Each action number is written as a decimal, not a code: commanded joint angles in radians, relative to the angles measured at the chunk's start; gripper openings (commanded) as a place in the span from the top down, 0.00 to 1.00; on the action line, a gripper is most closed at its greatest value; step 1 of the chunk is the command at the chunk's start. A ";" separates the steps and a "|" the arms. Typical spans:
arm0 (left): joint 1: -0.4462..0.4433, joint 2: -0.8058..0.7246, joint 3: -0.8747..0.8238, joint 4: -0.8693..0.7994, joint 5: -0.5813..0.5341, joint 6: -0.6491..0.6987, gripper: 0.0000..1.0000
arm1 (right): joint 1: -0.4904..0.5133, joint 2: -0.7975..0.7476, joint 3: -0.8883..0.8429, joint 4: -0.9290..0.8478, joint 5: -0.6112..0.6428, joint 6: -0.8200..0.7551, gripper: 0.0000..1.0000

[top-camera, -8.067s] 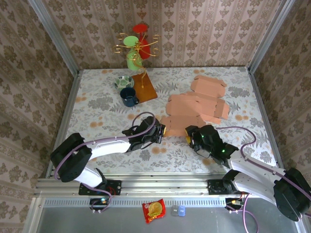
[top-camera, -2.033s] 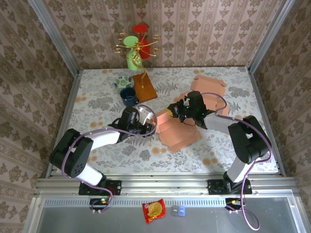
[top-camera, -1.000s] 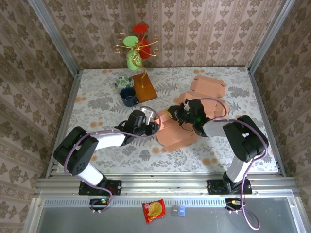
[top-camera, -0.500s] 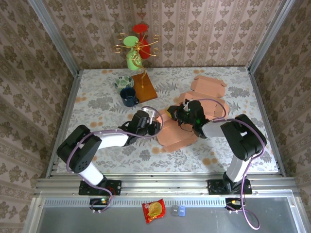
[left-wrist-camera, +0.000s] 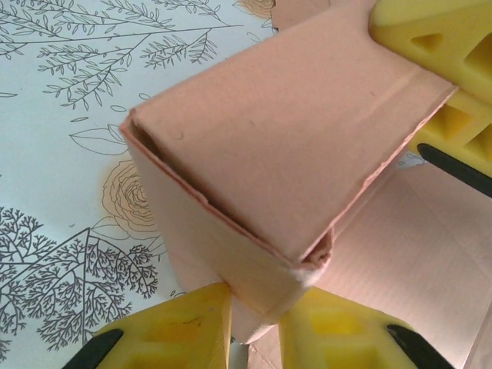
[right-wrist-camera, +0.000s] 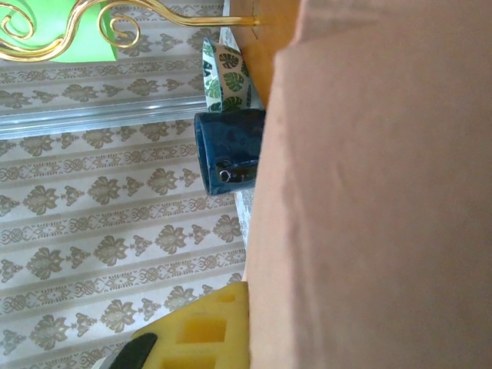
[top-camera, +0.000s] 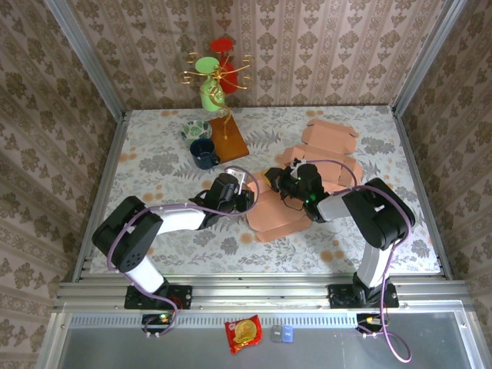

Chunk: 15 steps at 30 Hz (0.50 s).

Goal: Fold the paper box

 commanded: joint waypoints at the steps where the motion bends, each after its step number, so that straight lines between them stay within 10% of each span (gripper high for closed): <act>1: -0.006 0.032 0.036 -0.009 -0.023 -0.022 0.80 | 0.031 0.038 -0.027 -0.063 -0.021 -0.008 1.00; 15: -0.051 0.067 0.130 -0.178 -0.178 -0.082 1.00 | 0.044 0.026 -0.032 -0.069 0.017 0.054 1.00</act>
